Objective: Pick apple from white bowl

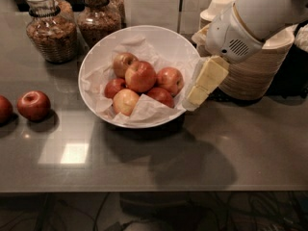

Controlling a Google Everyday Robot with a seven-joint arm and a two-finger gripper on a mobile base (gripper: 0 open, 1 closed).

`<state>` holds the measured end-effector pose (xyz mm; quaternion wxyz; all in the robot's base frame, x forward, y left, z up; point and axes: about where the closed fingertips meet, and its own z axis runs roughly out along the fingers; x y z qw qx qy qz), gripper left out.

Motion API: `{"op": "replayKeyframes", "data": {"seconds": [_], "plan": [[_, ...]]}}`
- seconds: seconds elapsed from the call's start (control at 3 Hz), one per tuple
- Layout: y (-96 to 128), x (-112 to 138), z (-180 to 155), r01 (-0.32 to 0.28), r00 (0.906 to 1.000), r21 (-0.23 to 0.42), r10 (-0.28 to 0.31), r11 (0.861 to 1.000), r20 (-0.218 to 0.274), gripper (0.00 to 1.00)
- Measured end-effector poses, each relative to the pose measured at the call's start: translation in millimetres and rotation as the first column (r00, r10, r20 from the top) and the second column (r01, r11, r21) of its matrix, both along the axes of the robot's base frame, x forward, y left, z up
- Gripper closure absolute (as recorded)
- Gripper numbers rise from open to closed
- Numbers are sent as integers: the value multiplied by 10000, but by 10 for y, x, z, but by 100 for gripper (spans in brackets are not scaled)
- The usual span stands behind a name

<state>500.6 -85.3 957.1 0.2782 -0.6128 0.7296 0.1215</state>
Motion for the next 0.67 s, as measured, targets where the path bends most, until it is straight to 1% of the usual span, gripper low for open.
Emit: {"op": "replayKeyframes", "data": {"seconds": [0.33,0.67], "plan": [[170,73,147,-295,9989,134,290,9995,372,0],[413,149,191,-782,9946,460,748,9959,717,0]]}}
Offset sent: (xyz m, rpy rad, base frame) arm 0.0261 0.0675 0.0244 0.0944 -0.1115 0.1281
